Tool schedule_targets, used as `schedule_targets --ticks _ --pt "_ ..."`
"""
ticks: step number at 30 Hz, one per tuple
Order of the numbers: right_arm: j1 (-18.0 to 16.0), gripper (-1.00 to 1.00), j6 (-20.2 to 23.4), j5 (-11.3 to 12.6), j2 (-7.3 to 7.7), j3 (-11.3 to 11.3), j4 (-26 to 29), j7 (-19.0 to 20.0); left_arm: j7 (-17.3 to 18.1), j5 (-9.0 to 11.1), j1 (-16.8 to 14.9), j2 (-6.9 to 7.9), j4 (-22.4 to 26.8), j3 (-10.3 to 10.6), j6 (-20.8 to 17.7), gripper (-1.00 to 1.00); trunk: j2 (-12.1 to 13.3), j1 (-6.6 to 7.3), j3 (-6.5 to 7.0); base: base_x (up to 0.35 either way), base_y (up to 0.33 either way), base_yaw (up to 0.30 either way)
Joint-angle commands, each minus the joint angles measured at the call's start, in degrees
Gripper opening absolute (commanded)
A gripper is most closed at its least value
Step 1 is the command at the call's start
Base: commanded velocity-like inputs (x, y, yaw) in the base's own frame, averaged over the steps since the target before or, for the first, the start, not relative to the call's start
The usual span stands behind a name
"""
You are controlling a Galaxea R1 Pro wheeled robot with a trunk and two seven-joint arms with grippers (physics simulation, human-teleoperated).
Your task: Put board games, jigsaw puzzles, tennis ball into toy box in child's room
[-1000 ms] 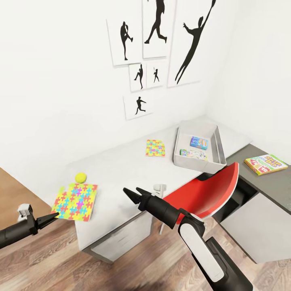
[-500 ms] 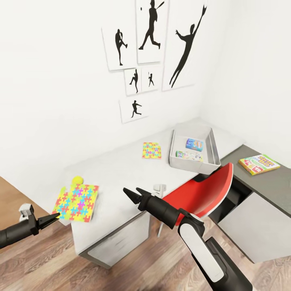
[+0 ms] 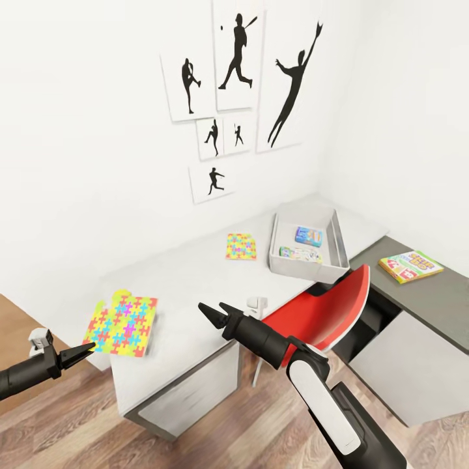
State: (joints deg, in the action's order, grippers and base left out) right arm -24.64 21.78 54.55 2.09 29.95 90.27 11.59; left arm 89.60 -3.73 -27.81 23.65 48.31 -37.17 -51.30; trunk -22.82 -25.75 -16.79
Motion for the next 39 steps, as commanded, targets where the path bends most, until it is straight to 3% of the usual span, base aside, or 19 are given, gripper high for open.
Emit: schedule_targets --ticks 1,12,39 --pt "-0.05 1.0 0.2 0.35 0.03 0.04 0.02 -0.03 0.4 -0.4 -0.06 -0.02 0.03 -0.12 -0.55 -1.0 -0.1 -0.03 0.0 0.0 0.0 -0.004" --pt "-0.05 1.0 0.2 -1.91 -0.4 0.09 0.0 -0.18 0.4 -0.4 -0.06 -0.08 0.03 0.03 -0.55 -1.0 -0.1 -0.03 1.05 0.0 0.0 -0.001" --pt "-0.05 1.0 0.2 -2.08 -0.16 0.16 0.08 -0.13 0.4 -0.4 -0.06 0.04 0.03 0.17 -0.55 -1.0 -0.1 -0.03 3.62 0.0 0.0 0.0"
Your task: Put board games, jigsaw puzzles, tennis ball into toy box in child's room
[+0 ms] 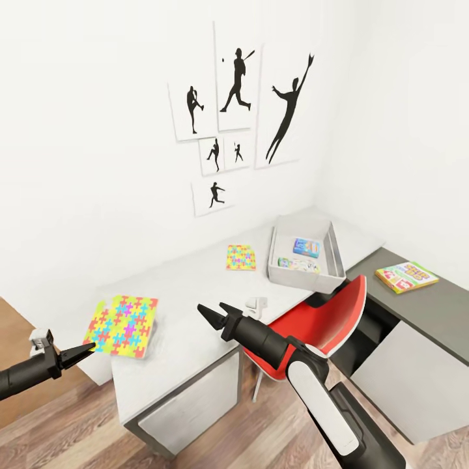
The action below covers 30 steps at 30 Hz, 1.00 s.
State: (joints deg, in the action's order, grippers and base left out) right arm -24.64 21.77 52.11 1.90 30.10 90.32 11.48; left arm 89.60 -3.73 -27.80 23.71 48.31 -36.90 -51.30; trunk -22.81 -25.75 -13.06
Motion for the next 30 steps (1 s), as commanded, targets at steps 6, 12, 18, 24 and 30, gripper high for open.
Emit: schedule_targets --ticks 6,12,18,24,30 --pt "-0.06 1.0 0.15 0.36 0.09 0.14 0.08 0.13 0.4 -0.41 -0.06 -0.19 0.03 -0.01 -0.55 -1.0 -0.11 -0.04 0.47 0.0 0.0 0.0" --pt "-0.06 1.0 0.2 0.36 -0.03 0.08 -0.01 -0.01 0.4 -0.41 -0.06 -0.11 0.03 -0.05 -0.55 -1.0 -0.11 -0.04 1.04 0.0 0.0 0.0" --pt "-0.06 1.0 0.2 0.36 -0.35 0.16 0.03 -0.05 0.4 -0.41 -0.06 -0.06 0.03 -0.05 -0.55 -1.0 -0.11 -0.04 1.58 0.0 0.0 0.0" --pt "-0.06 1.0 0.16 0.36 0.16 -0.05 0.07 0.24 0.4 -0.41 -0.06 -0.14 0.03 0.04 -0.55 -1.0 -0.11 -0.04 1.8 0.0 0.0 0.0" --pt "-0.06 1.0 0.2 0.36 0.01 0.01 0.03 -0.05 0.4 -0.41 -0.06 -0.12 0.03 0.01 -0.55 -1.0 -0.11 -0.04 1.83 0.0 0.0 0.0"
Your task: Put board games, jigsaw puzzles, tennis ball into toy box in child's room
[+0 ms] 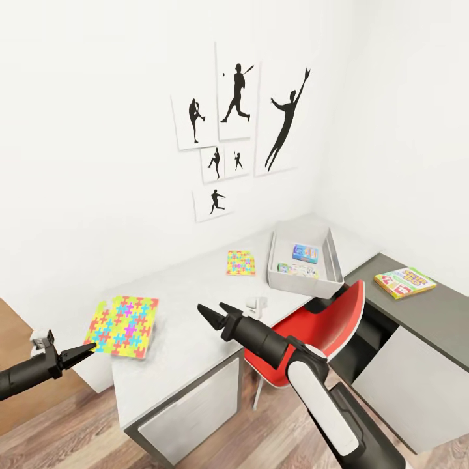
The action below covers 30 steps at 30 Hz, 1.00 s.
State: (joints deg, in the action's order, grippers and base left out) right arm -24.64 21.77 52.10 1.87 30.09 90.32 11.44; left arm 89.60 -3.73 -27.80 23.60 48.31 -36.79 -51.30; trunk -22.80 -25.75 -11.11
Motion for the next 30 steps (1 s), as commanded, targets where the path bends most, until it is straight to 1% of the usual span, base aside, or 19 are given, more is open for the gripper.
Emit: schedule_targets --ticks 1,12,17,22,27,30 --pt "-0.06 1.0 0.18 0.37 0.09 0.01 0.03 -0.02 0.4 -0.4 -0.06 -0.02 0.03 -0.11 -0.55 -1.0 -0.12 -0.03 -0.11 0.0 0.0 0.0" --pt "-0.02 1.0 0.22 0.39 0.27 0.13 0.07 0.04 0.4 -0.4 -0.06 0.04 0.03 -0.21 -0.55 -1.0 -0.12 -0.03 -0.11 0.0 0.0 0.0" --pt "1.45 1.0 0.74 0.48 0.32 0.01 0.02 0.14 0.4 -0.4 -0.06 0.27 0.03 -0.23 -0.55 -1.0 -0.12 -0.03 -0.1 0.0 0.0 0.0" --pt "2.08 1.0 1.07 0.64 0.44 -0.07 -0.18 0.1 0.4 -0.4 -0.06 0.47 0.03 -0.37 -0.61 -1.0 -0.12 -0.03 -0.07 0.0 0.0 0.0" --pt "4.6 1.0 1.31 0.56 0.81 -0.11 -0.23 0.07 0.4 -0.4 -0.06 0.55 0.03 -0.53 -0.63 -1.0 -0.12 -0.03 -0.06 0.0 0.0 0.0" --pt "5.24 1.0 1.34 0.55 1.17 -0.12 -0.18 0.07 0.4 -0.4 -0.06 0.53 0.03 -0.37 -0.64 -1.0 -0.12 -0.03 -0.04 0.0 0.0 0.0"
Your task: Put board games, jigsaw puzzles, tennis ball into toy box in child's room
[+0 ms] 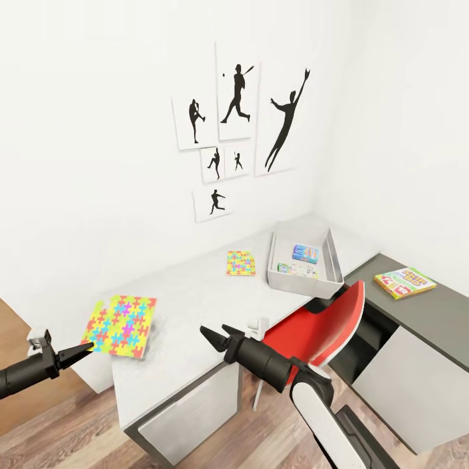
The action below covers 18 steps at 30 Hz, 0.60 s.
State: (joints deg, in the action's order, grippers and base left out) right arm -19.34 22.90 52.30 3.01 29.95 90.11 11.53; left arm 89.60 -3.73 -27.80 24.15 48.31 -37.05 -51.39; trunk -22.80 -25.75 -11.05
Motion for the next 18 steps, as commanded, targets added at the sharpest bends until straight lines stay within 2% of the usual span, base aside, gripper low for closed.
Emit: schedule_targets --ticks 1,9,18 --pt "0.03 1.0 0.2 0.35 0.13 0.02 0.04 -0.02 0.4 -0.4 -0.06 -0.03 0.03 -0.07 -0.55 -1.0 -0.12 -0.03 -0.09 0.0 0.0 0.0" --pt "0.42 1.0 -0.59 0.41 2.23 0.27 -0.46 0.06 0.4 -0.4 -0.06 -0.06 0.03 0.04 -0.55 -1.0 -0.12 -0.03 0.5 0.0 0.0 0.0" --pt "0.45 1.0 -0.3 0.56 2.59 0.21 -1.28 0.06 0.4 -0.4 -0.06 -0.13 0.03 0.15 -0.55 -1.0 -0.12 -0.03 1.32 0.0 0.0 0.0"
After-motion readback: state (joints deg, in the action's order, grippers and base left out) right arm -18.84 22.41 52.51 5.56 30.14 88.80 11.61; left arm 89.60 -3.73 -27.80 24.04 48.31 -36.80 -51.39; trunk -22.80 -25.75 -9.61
